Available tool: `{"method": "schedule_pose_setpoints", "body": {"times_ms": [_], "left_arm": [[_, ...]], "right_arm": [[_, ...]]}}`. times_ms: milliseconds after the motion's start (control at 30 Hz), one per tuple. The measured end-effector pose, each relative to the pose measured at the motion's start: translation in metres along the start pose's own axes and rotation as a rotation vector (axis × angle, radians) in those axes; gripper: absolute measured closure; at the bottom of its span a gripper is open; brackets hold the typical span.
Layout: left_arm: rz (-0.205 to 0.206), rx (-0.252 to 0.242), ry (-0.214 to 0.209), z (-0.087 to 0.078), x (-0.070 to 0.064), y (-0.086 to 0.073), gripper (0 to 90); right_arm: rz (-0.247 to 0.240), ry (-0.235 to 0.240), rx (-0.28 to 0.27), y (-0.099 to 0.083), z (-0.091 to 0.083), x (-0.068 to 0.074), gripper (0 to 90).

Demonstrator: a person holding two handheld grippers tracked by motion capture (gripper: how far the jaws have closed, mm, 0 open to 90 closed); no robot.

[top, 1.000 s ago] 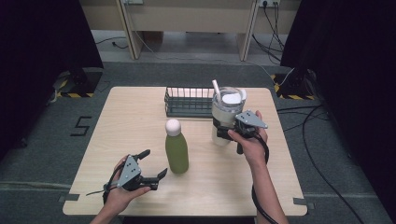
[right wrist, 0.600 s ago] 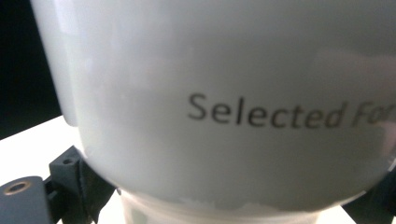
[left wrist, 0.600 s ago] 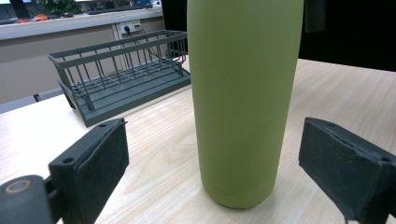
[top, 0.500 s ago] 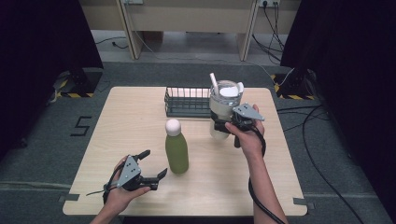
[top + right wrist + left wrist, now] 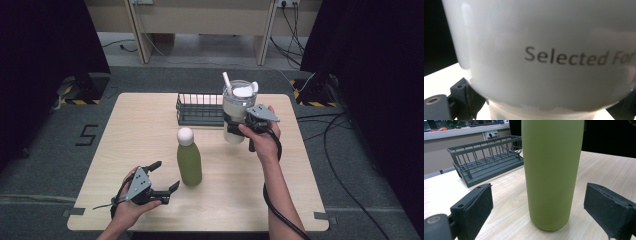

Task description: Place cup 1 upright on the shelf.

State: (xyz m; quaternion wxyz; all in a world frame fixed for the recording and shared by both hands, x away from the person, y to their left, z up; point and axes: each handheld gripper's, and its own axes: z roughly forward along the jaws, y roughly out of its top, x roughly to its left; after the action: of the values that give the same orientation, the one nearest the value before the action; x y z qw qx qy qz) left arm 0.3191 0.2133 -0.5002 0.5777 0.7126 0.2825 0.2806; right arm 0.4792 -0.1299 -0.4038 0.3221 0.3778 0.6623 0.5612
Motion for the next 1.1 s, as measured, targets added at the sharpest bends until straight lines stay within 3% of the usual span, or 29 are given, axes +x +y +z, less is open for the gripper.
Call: {"method": "schedule_pose_setpoints", "body": {"times_ms": [1100], "left_arm": [[-0.012,-0.001,-0.006,0.0,0.001,-0.001,8.8]], "right_arm": [[-0.005,0.004,0.001,0.02,0.031,-0.003,7.3]]}}
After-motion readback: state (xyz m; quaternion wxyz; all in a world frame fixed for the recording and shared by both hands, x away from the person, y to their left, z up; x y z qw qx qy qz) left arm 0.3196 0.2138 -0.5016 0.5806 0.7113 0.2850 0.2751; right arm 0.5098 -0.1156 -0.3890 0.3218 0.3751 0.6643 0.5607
